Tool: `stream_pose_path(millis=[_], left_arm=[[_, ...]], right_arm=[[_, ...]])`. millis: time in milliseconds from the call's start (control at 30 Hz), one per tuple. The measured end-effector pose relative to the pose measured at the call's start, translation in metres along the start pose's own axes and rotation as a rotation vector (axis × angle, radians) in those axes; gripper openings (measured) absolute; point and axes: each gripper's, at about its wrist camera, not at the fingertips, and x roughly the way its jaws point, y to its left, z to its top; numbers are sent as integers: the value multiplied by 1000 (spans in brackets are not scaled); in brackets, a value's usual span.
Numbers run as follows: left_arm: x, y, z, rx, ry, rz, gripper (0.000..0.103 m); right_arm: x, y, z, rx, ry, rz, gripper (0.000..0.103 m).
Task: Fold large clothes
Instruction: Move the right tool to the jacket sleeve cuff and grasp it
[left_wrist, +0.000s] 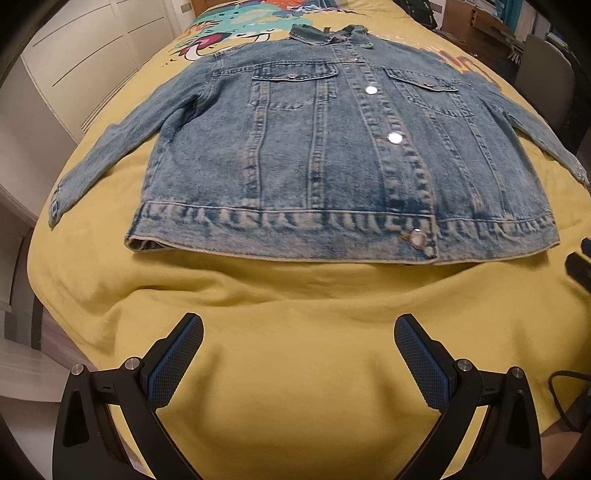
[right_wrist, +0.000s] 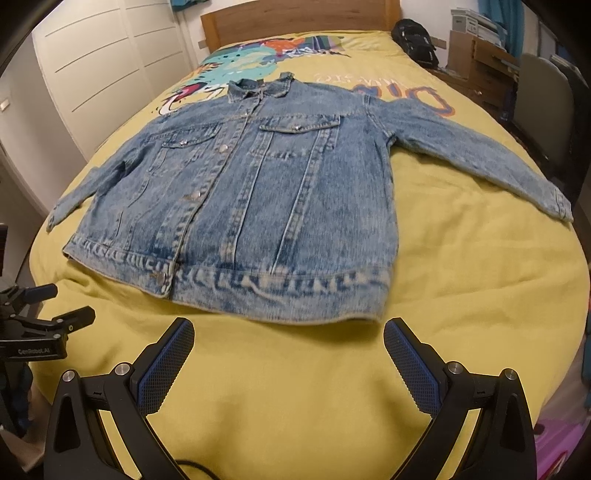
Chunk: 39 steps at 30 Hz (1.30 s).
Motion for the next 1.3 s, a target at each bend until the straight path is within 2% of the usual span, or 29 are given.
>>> stream_pose_path(millis=[200, 300, 467, 600, 867, 900, 967, 1100, 1133, 1300], left_arm=[[-1, 21, 12, -40, -4, 62, 102], [-3, 29, 20, -53, -12, 135, 102], [-11, 43, 33, -79, -68, 187, 102], [-18, 51, 43, -100, -97, 184, 102], [-14, 55, 61, -121, -49, 166, 102], [-13, 55, 64, -124, -40, 166, 102], [-11, 55, 68, -133, -33, 179, 102], [-6, 58, 76, -162, -16, 170, 102], [-5, 58, 77, -165, -12, 168, 102], [0, 58, 84, -171, 10, 169, 102]], right_arm=[[-6, -10, 23, -6, -43, -12, 102], [-7, -21, 34, 7, -56, -13, 102], [-3, -55, 54, 80, -72, -35, 102], [4, -96, 72, 172, -80, -67, 102], [16, -182, 100, 365, -115, -130, 102], [23, -207, 104, 428, -112, -138, 102], [26, -216, 105, 450, -111, -138, 102], [40, -256, 104, 564, -103, -142, 102], [47, -276, 102, 621, -99, -143, 102], [58, -313, 96, 737, -101, -117, 102]])
